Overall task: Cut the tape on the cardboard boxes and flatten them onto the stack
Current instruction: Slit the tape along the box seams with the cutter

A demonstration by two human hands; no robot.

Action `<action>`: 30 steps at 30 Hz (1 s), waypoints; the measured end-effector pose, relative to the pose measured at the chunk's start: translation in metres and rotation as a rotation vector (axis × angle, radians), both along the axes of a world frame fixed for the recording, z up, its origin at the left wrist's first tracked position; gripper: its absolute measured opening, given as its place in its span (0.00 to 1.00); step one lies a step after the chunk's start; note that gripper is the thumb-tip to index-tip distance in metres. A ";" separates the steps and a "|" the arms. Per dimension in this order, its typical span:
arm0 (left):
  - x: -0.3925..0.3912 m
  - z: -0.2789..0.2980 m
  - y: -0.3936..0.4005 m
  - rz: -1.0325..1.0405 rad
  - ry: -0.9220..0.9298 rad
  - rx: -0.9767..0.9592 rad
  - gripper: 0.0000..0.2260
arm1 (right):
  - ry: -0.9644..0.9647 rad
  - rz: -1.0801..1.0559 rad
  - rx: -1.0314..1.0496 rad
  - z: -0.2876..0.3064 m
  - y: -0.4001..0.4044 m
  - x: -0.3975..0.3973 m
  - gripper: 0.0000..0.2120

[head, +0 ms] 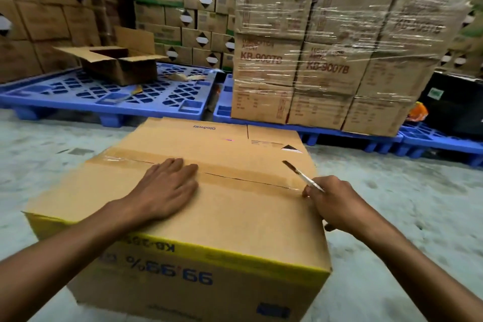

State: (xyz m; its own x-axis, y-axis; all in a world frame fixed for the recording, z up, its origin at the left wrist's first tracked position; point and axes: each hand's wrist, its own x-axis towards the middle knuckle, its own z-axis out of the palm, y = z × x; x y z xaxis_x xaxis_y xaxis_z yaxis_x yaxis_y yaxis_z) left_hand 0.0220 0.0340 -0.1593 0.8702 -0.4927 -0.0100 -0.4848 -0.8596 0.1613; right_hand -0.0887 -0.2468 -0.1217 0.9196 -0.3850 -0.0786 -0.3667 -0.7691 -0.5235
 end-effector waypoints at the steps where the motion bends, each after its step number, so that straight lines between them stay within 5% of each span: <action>1: -0.002 0.002 -0.004 -0.008 0.014 0.002 0.35 | 0.076 0.043 0.033 0.008 0.007 -0.004 0.13; 4: -0.011 0.002 -0.026 -0.046 0.023 -0.011 0.25 | 0.217 0.129 -0.028 0.022 0.023 -0.006 0.13; 7: -0.017 -0.001 -0.038 -0.078 -0.011 -0.046 0.24 | 0.158 0.225 -0.293 0.026 0.024 0.002 0.16; 13: -0.017 -0.004 -0.033 -0.074 -0.060 -0.164 0.22 | 0.093 0.524 -0.175 0.030 0.018 0.008 0.06; 21: -0.015 -0.008 -0.034 -0.064 -0.060 -0.164 0.22 | 0.016 0.704 -0.387 0.032 0.015 0.009 0.12; 30: -0.011 -0.012 -0.034 -0.060 -0.087 -0.169 0.21 | 0.001 0.747 -0.403 0.032 0.011 0.004 0.14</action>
State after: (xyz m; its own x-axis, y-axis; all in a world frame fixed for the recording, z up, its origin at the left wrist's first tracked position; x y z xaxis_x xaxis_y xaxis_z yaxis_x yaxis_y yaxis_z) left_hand 0.0108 0.0002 -0.1718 0.8330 -0.5323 0.1510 -0.5530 -0.7928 0.2562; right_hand -0.0843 -0.2355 -0.0898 0.9436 0.3244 -0.0662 0.3111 -0.9372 -0.1574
